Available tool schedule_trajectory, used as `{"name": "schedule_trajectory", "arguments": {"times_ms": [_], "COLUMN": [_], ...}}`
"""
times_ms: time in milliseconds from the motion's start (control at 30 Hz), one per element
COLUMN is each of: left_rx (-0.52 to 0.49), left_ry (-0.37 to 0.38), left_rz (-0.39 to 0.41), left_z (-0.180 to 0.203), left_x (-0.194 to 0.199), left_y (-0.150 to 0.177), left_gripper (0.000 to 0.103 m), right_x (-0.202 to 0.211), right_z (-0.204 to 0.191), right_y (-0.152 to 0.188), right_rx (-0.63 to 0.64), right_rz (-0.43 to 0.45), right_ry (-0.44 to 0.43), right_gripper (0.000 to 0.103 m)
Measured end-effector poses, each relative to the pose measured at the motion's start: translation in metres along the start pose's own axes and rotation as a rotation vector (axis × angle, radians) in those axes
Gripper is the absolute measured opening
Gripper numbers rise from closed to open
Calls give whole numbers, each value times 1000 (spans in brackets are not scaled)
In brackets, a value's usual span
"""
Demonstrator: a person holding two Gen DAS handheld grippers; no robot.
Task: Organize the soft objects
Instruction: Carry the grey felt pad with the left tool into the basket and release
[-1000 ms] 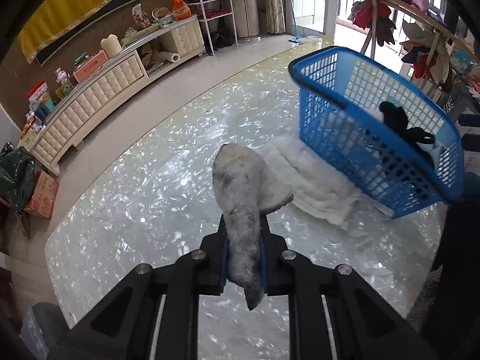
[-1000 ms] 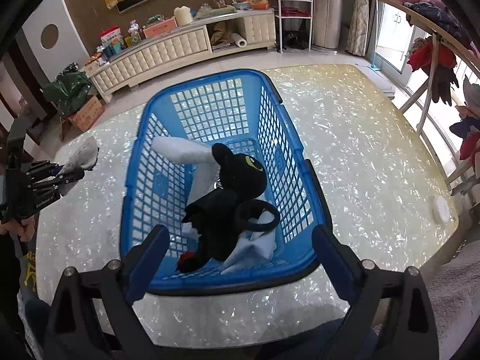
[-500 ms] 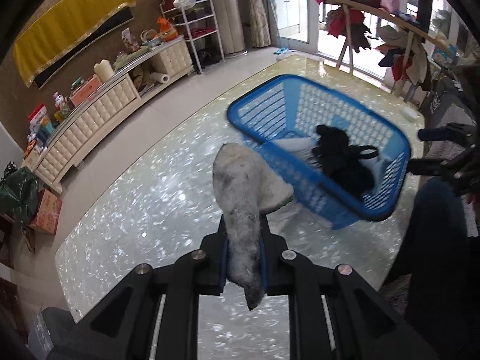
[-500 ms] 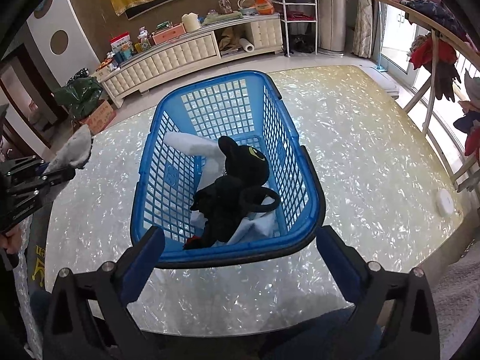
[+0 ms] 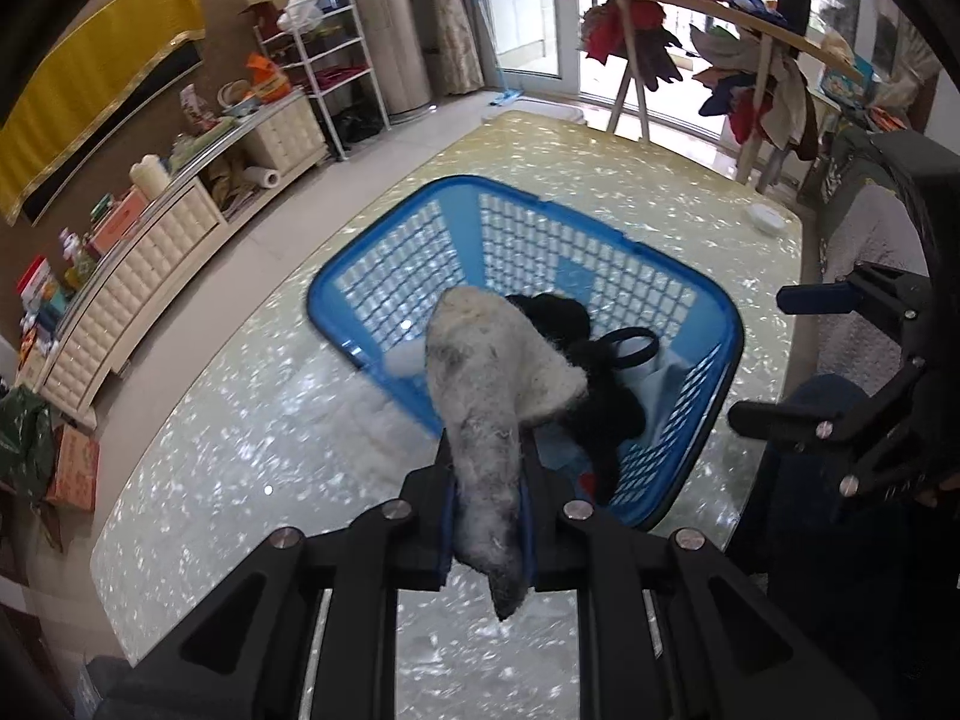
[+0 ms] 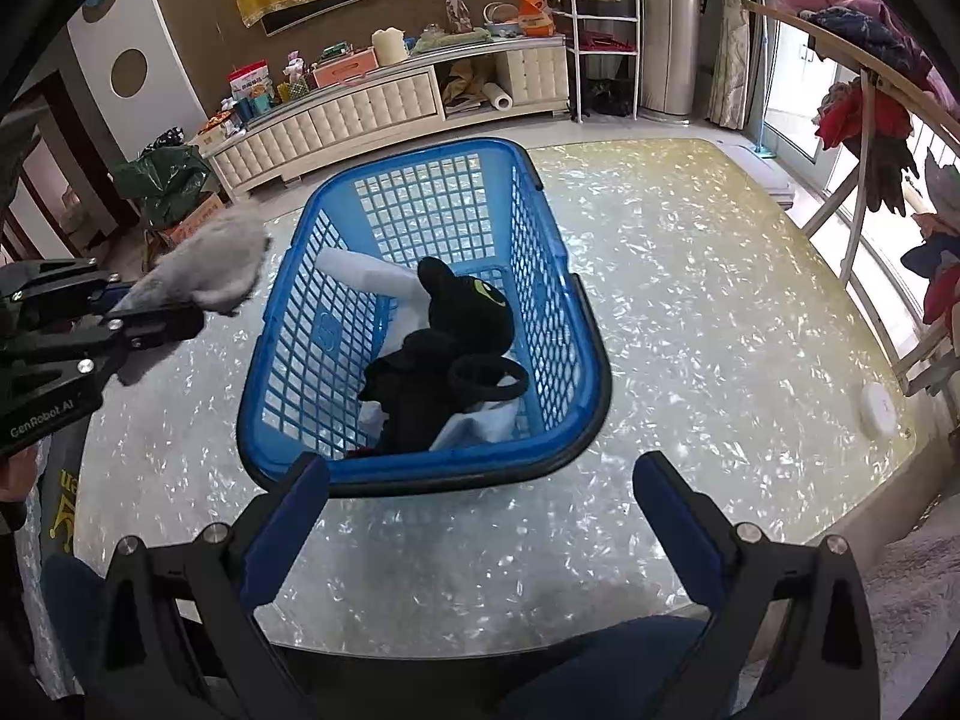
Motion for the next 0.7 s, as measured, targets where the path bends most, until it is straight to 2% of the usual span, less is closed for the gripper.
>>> {"name": "schedule_trajectory", "arguments": {"times_ms": [300,700], "left_rx": [-67,-107], "left_ry": [17,4], "left_rz": [-29,-74], "left_z": [30,41], "left_x": [-24,-57], "left_y": [-19,-19], "left_gripper": [15,15], "right_x": [4,2], "right_z": [15,36], "right_y": [-2,-1], "right_rx": [-38,-66], "right_rz": [27,19], "right_ry": [-2,-3], "right_gripper": [101,101]}}
Point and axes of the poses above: each gripper's, at about its wrist camera, not at the fingertips, and x roughly against the way its jaws point, z to its right, y to its underside, the point moved 9 cm from there along -x, roughly the way its jaws point, and after that the axes turned 14 degrees about -y, right-handed, at the moved point
